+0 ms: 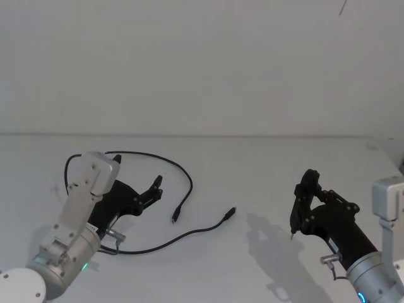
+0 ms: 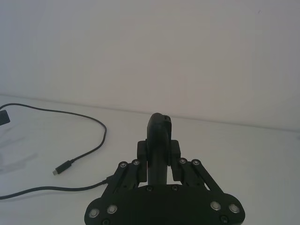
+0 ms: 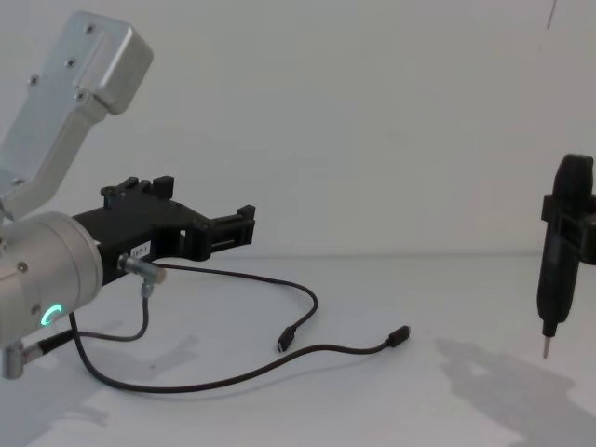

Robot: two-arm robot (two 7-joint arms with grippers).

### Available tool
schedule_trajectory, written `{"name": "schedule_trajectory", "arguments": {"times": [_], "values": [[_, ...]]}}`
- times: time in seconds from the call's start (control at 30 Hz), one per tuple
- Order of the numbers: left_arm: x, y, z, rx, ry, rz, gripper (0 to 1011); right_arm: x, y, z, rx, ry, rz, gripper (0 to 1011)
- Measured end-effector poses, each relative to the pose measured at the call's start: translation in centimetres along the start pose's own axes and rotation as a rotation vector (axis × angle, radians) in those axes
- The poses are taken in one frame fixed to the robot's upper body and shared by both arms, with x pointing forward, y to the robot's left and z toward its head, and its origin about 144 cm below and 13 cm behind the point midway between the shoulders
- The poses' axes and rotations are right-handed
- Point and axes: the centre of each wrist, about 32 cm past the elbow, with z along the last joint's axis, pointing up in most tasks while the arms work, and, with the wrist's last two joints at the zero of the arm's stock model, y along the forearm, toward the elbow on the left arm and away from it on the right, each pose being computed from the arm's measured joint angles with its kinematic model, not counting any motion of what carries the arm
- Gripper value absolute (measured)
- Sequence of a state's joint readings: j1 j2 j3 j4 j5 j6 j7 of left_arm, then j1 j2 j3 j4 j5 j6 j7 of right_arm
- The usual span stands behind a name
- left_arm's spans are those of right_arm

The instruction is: Pick up the data cable with the one hand.

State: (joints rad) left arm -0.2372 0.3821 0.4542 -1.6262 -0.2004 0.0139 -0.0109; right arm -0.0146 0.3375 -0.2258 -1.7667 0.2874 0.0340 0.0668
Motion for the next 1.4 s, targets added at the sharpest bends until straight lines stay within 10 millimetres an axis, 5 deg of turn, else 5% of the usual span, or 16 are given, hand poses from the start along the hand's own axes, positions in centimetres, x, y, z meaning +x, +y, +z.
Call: {"name": "schedule_trajectory", "arguments": {"times": [0.83,1.4], "values": [[0.1,-0.1,0.1,-0.004,0.002,-0.021,1000,0.0,0.0,0.0,0.000,0.000,0.000,279],[1.6,-0.7,0.4,0.000,0.045,-0.227,1000,0.0,0.0,0.0,0.000,0.000,0.000,279]]}}
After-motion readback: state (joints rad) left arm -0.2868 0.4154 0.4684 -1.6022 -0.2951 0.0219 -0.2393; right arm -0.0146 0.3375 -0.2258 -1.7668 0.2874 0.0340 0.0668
